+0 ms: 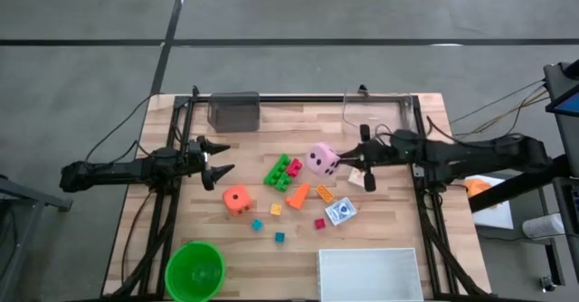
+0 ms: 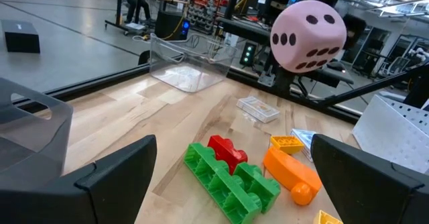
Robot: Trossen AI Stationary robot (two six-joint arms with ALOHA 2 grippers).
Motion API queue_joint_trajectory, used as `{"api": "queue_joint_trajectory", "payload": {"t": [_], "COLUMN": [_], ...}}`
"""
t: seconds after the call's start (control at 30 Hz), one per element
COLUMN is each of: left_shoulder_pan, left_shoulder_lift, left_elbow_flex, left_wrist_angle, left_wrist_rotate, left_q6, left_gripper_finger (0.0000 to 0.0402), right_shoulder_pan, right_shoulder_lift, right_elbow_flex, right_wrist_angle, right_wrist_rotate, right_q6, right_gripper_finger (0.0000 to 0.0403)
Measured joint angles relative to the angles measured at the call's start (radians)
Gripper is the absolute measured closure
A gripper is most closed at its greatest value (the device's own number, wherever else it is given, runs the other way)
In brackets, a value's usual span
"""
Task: Pick & Place Toys
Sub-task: Put the pink dice into the transparent bin
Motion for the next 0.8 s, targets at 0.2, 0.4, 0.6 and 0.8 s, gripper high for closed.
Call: {"api": "queue_joint_trajectory", "payload": {"t": [0.2, 0.4, 0.6, 0.8], "left_shoulder_pan": [0.000, 0.000, 0.000, 0.000], "left_shoulder_lift": [0.000, 0.000, 0.000, 0.000], "left_elbow_flex": [0.000, 0.000, 0.000, 0.000], "left_wrist_angle": [0.000, 0.000, 0.000, 0.000], "left_wrist_rotate": [0.000, 0.000, 0.000, 0.000], "left_q6": [0.000, 0.000, 0.000, 0.000], "left_gripper_finger": [0.0006, 0.0006, 0.0006, 0.0006], "right_shoulder_pan": [-0.016, -0.062, -0.131, -0.199], "right_shoulder_lift": [-0.043, -0.105, -0.138, -0.104], "right_elbow_flex": [-0.173, -0.184, -0.124, -0.045], "right_wrist_angle": [0.288, 0.238, -0.009, -0.212], "right_wrist_rotate": [0.130, 0.393, 0.662, 0.814], "right_q6": [0.006, 0.002, 0.001, 0.006], "right_gripper_finger": [0.0380, 0.0380, 0.0379, 0.0379]}}
